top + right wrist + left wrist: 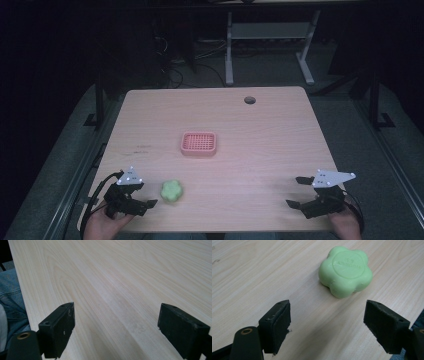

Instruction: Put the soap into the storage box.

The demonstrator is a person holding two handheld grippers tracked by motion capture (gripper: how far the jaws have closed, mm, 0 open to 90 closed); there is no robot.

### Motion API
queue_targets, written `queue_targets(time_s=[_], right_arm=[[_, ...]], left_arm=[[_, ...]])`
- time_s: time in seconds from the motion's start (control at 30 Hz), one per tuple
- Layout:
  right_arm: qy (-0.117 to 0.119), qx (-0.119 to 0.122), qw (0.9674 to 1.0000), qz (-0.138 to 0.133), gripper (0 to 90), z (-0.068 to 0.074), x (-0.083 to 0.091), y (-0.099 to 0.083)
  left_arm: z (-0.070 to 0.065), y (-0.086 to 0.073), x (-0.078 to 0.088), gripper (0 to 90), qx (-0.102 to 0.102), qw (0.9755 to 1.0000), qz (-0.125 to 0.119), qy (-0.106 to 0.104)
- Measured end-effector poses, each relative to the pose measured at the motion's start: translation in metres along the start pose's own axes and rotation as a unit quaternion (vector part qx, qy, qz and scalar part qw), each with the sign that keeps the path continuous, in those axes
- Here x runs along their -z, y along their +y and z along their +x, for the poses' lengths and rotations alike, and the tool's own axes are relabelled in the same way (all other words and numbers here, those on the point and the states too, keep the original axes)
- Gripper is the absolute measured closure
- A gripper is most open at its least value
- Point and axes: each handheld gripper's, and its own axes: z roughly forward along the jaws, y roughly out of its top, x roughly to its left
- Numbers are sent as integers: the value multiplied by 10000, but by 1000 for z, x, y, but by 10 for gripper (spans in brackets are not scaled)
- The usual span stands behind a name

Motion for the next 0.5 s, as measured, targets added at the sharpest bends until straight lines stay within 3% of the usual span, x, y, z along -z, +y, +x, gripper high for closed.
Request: queue_targets(time_s=[0.5], right_arm=[[-20, -8, 10000, -2, 138, 0, 1, -1]], left_arm=[[-15, 16, 8, 206, -314, 9995, 10, 90]])
